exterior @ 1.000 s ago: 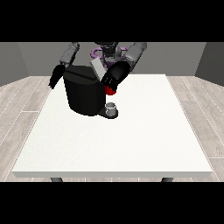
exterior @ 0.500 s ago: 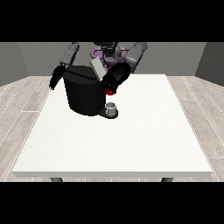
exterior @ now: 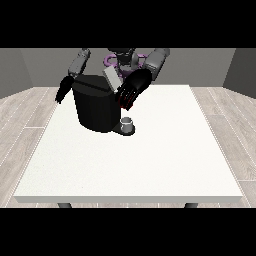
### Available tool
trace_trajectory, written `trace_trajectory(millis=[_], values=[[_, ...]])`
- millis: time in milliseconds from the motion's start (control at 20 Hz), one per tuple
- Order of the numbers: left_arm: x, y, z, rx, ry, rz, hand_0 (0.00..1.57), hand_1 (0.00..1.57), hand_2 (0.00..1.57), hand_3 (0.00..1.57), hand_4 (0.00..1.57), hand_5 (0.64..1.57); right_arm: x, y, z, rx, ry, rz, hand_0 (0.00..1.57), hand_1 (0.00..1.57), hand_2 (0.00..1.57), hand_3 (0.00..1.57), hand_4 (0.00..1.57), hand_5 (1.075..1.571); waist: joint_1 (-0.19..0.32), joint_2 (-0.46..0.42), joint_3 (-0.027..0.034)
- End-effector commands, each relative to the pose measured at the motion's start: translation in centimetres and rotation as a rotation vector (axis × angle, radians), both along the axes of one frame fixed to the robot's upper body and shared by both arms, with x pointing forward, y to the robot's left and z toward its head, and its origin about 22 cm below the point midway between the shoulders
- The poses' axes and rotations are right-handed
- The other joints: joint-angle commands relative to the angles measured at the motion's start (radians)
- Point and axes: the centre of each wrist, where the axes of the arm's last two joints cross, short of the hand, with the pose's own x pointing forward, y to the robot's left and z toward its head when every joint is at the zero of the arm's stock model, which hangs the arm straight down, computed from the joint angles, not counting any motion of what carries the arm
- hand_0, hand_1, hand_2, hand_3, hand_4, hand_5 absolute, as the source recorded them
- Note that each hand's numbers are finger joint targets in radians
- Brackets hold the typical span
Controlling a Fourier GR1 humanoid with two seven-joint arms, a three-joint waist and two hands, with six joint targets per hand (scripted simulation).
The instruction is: Insert the coffee pod into the coffee machine and close the lid
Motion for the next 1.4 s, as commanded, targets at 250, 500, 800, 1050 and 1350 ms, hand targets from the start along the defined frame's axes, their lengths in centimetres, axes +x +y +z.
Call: trace_trajectory(millis=[250, 500, 800, 1050, 1350], values=[[0.5, -1.4, -4.1, -0.021, 0.119, 0.021, 0.0, 0.0, 0.0, 0.15, 0.0, 1.571, -0.9, -3.2, -3.9, 0.048, 0.138, -0.075, 0.0, 0.0, 0.0, 0.0, 0.15, 1.571, 0.083, -0.139, -0.0014], [0.4, -1.9, -9.9, -0.047, 0.265, -0.054, 0.0, 0.0, 0.0, 0.0, 0.0, 1.571, -2.1, -4.6, -6.4, 0.076, 0.216, -0.136, 0.0, 0.0, 0.0, 0.0, 0.0, 1.571, 0.162, -0.237, -0.002], [-0.5, -6.0, -17.5, -0.581, 0.363, -0.196, 0.0, 0.0, 0.0, 0.0, 0.2, 1.571, -5.0, -5.7, -11.0, 0.081, 0.317, -0.206, 0.0, 0.0, 0.0, 0.0, 0.0, 1.571, 0.295, -0.352, -0.005], [-4.1, -4.5, -27.9, -0.997, 0.511, -0.134, 0.0, 0.0, 0.0, 0.0, 0.0, 1.571, -9.0, -8.6, -13.8, 0.081, 0.405, -0.241, 0.0, 0.0, 0.0, 0.0, 0.0, 1.571, 0.334, -0.499, -0.0054], [-8.7, -5.1, -34.7, -1.079, 0.67, -0.057, 0.0, 0.0, 0.0, 0.0, 0.39, 1.571, -10.7, -8.2, -14.9, 0.093, 0.453, -0.25, 0.0, 0.0, 0.0, 0.0, 0.0, 1.571, 0.404, -0.638, -0.002]])
